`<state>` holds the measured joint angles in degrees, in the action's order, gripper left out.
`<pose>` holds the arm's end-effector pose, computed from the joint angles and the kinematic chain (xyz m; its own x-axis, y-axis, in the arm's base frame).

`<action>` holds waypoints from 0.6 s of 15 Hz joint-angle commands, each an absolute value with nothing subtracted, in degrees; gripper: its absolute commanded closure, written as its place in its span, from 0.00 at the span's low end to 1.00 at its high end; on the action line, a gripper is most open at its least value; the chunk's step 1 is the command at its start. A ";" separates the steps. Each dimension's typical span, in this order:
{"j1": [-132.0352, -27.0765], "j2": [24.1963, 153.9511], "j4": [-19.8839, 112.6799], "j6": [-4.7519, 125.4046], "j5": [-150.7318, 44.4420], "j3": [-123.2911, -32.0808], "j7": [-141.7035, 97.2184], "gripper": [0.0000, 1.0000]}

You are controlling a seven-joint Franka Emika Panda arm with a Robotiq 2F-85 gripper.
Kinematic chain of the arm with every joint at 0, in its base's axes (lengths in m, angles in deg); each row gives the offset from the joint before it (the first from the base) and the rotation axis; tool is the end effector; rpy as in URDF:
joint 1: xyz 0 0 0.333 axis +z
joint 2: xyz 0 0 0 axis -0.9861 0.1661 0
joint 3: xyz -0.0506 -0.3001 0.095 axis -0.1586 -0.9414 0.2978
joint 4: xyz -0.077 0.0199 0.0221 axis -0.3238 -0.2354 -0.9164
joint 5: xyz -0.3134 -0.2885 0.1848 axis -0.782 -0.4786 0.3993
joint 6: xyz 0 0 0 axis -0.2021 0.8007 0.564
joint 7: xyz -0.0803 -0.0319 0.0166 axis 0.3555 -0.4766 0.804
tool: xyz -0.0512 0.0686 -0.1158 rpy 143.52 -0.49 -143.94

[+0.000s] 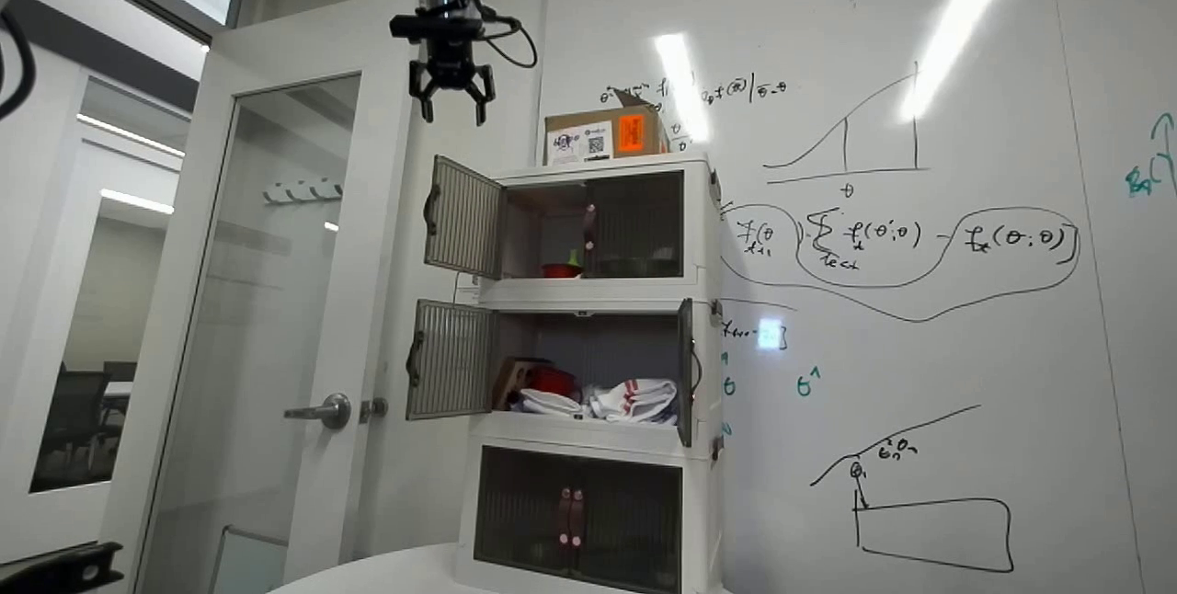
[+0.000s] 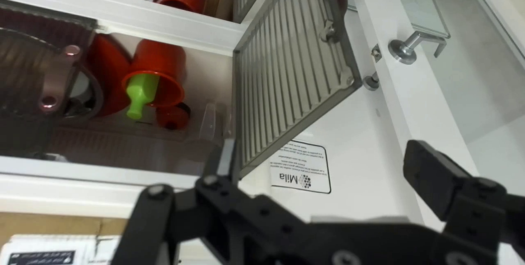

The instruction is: Open the top left cabinet door

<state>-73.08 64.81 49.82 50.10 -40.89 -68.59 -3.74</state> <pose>0.6298 0.1551 0.6947 0.7294 0.3205 0.6043 0.4056 -0.9140 -0.0049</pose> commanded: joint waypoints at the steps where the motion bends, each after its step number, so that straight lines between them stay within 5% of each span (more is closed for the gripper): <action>1: -75.50 65.17 44.31 45.27 -43.04 -70.80 -4.60 0.00; 9: -82.42 63.07 53.17 51.13 -50.32 -77.31 -2.03 0.00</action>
